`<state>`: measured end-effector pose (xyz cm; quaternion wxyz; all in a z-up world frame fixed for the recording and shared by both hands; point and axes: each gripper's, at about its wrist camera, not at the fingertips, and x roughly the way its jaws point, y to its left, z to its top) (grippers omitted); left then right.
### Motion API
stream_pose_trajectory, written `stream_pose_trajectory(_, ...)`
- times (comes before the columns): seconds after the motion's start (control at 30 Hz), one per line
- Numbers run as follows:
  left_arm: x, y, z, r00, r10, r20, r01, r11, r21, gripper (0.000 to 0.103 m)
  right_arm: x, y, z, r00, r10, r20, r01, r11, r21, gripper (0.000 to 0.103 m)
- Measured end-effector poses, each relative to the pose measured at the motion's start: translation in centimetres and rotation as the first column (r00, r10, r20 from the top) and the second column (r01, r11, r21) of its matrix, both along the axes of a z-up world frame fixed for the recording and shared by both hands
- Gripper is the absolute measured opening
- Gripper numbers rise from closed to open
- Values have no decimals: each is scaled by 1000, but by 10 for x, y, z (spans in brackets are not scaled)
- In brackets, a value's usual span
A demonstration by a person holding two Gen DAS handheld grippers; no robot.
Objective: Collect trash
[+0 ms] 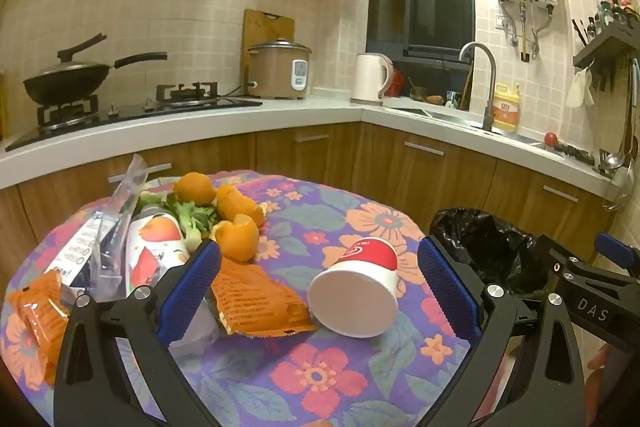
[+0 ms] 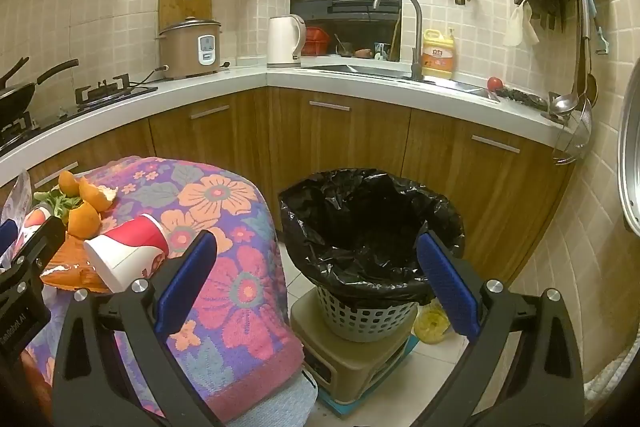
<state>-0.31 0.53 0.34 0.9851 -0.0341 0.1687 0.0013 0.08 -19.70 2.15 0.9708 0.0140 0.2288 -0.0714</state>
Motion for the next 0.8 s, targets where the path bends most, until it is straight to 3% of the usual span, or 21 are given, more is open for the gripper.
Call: stream_pose_trajectory(0.8, -2, 0, -1, 1000, -7, 9, 7, 1000, -16, 95, 1, -1, -2, 1000, 1, -4, -1, 1000, 2, 96)
